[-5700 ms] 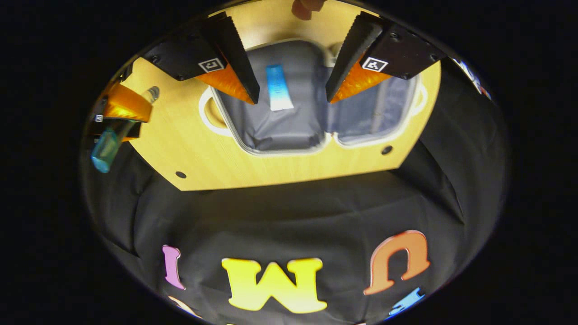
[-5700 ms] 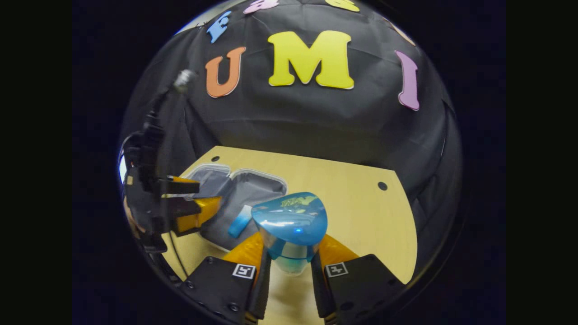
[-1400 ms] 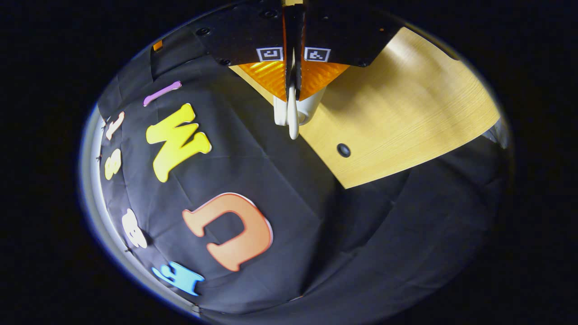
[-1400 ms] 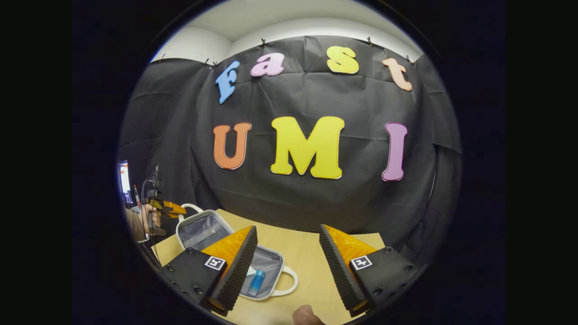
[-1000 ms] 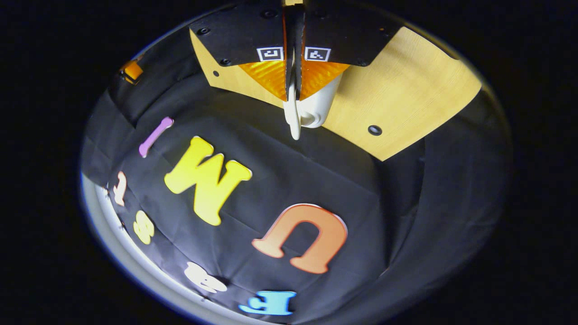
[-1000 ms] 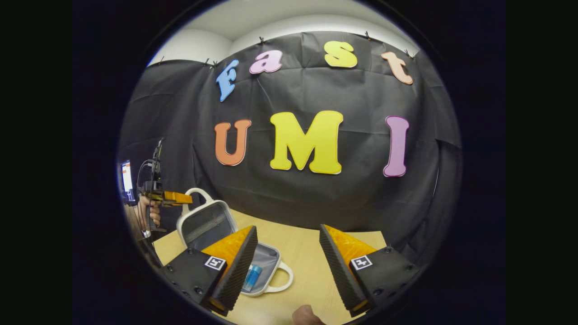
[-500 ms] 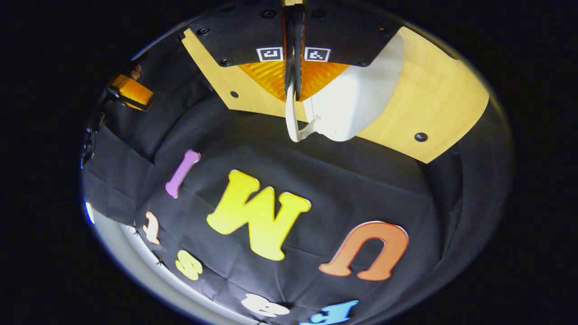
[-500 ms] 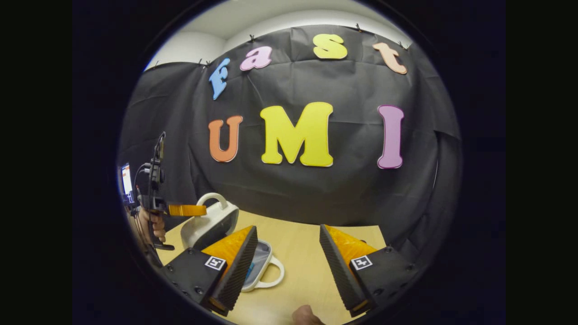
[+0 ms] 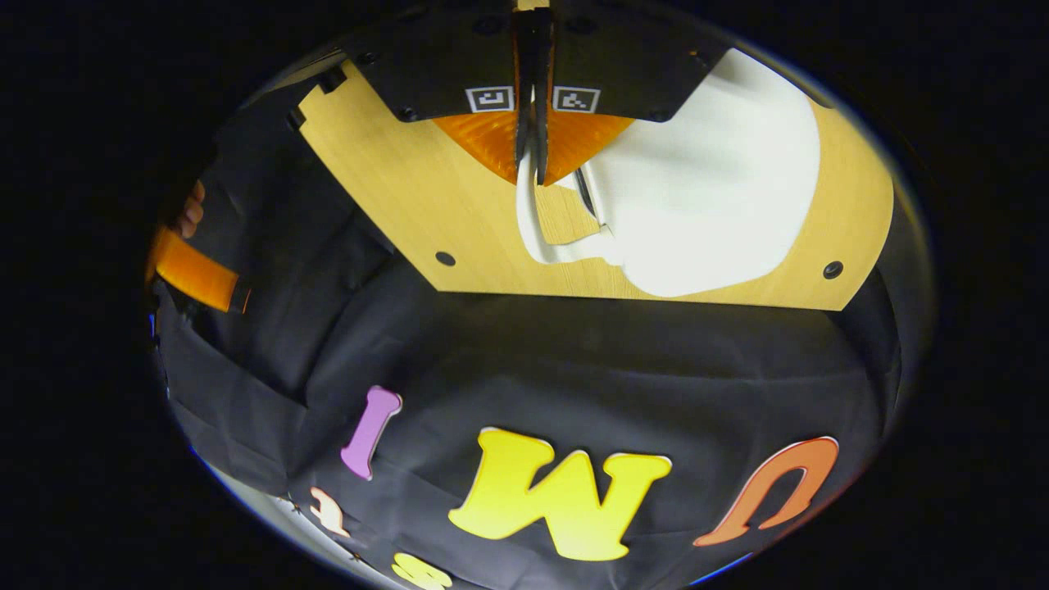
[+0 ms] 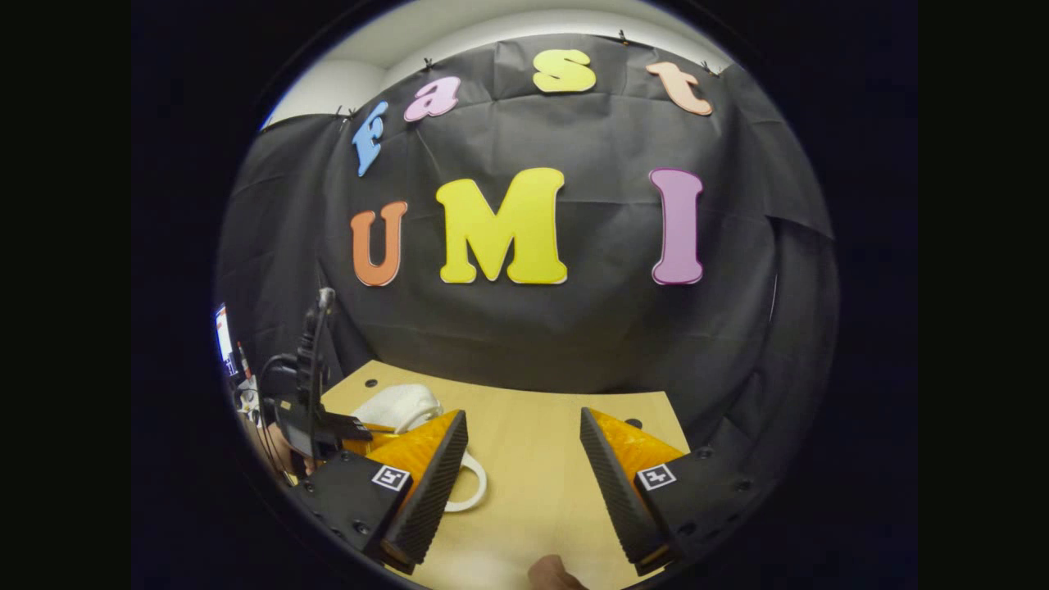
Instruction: First open the suitcase, pack the skin care products into it, and then close the suitcase.
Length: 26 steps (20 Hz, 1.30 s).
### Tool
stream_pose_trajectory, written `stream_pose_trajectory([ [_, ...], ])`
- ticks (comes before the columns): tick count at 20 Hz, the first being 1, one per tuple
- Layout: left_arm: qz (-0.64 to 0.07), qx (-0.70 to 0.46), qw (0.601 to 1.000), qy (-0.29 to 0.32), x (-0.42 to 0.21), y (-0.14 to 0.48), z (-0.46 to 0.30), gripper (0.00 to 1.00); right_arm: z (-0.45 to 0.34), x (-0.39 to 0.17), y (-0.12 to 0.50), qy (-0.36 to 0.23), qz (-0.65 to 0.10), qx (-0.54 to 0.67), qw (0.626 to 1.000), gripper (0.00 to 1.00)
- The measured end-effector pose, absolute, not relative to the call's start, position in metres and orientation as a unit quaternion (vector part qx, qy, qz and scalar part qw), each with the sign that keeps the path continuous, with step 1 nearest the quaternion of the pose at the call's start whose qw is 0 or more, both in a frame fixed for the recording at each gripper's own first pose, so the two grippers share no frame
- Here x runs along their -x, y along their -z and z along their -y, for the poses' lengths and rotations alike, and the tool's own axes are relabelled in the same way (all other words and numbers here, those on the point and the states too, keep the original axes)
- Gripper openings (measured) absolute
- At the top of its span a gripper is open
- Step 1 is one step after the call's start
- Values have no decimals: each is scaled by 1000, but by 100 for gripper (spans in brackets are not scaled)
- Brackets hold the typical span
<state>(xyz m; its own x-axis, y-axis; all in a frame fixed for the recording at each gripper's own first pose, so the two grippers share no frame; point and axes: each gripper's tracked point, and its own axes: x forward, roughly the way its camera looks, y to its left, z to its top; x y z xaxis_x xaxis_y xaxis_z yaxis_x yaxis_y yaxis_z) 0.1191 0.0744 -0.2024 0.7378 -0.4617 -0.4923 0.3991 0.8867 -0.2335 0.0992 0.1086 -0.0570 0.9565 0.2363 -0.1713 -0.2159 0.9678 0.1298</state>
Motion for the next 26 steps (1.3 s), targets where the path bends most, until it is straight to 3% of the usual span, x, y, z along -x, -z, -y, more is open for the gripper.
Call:
stream_pose_trajectory([
  [7, -316, -77, 921, 213, -114, 262, -38, 0, -84, -97, 70, -88, -106, -69, 988, 81],
  [13, -332, -131, 909, 216, -116, 285, -32, 5, -62, -95, 70, -50, -99, -74, 991, 82],
  [17, -348, -109, 903, 228, -107, 280, -25, 25, -54, -95, 55, -27, -79, -73, 994, 82],
  [18, -336, -111, 910, 216, -109, 269, -30, 36, -55, -94, 51, -24, -75, -73, 994, 82],
  [21, -294, -105, 932, 185, -109, 233, -47, 48, -57, -91, 39, -17, -60, -63, 996, 82],
  [24, -234, -90, 959, 134, -108, 179, -78, 75, -61, -90, 24, -11, -40, -48, 998, 82],
  [25, -219, -75, 964, 127, -104, 161, -86, 72, -65, -89, 20, -10, -35, -45, 998, 82],
  [26, -204, -61, 970, 120, -102, 142, -92, 77, -68, -89, 15, -10, -30, -45, 998, 82],
])
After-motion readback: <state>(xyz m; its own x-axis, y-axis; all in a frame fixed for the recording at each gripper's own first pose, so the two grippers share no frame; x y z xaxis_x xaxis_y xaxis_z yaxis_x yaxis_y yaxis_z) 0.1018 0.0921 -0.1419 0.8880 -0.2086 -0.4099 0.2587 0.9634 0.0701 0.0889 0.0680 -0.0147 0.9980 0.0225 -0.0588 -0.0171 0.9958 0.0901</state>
